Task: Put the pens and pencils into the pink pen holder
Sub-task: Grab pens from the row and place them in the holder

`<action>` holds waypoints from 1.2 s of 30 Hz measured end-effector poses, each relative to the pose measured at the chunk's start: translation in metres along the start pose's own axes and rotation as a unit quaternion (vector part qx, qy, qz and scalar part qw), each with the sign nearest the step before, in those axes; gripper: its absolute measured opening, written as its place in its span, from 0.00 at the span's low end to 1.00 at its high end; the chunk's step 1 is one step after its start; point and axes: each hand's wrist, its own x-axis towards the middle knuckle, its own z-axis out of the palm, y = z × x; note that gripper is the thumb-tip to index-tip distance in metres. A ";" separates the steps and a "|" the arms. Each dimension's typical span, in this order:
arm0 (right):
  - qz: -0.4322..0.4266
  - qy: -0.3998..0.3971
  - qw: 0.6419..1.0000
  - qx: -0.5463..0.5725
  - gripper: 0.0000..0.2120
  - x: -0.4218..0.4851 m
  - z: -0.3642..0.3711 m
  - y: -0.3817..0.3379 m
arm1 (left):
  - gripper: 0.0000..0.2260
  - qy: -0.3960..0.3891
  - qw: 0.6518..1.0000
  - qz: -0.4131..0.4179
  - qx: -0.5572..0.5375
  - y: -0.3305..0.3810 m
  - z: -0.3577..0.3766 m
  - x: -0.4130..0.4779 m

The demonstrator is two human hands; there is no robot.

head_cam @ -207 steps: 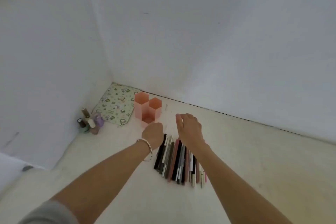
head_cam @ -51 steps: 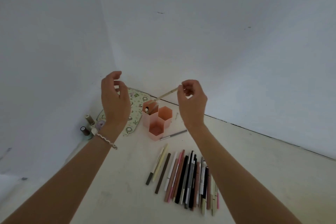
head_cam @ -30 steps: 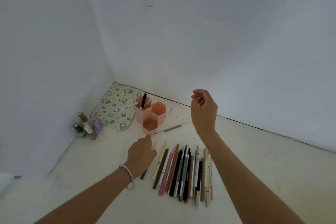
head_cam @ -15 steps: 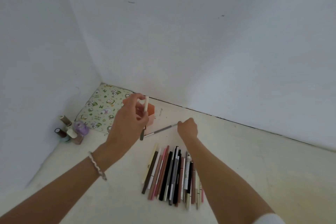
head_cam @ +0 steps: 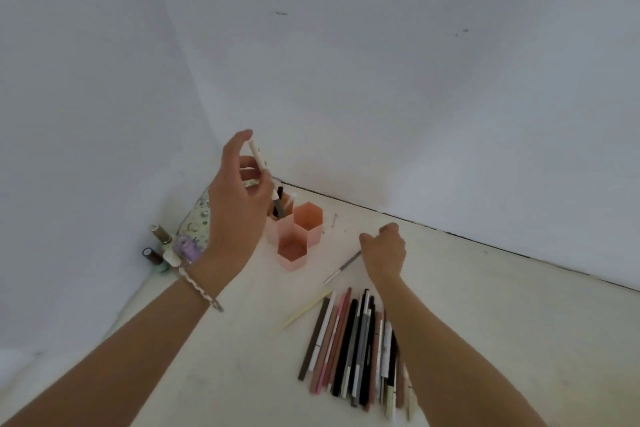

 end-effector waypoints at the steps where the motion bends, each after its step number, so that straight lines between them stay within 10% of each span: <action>1: -0.001 0.036 0.998 0.055 0.16 0.004 -0.012 -0.004 | 0.22 0.018 1.000 -0.003 -0.010 -0.003 -0.004 0.006; 10: -0.211 0.163 0.893 0.362 0.14 -0.022 -0.088 -0.105 | 0.15 -0.028 0.996 -0.003 0.084 -0.049 0.018 0.002; 28: -0.474 -0.009 0.880 0.012 0.09 -0.080 0.014 -0.099 | 0.05 0.012 0.992 -0.053 0.114 -0.057 -0.034 -0.032; 32: -0.423 0.030 0.903 0.067 0.11 -0.076 -0.014 -0.088 | 0.06 -0.114 0.978 -0.100 0.143 -0.065 -0.010 -0.077; 36: -0.379 0.054 0.920 0.083 0.11 -0.067 -0.050 -0.071 | 0.06 -0.329 0.889 -0.106 0.300 -0.077 0.017 -0.120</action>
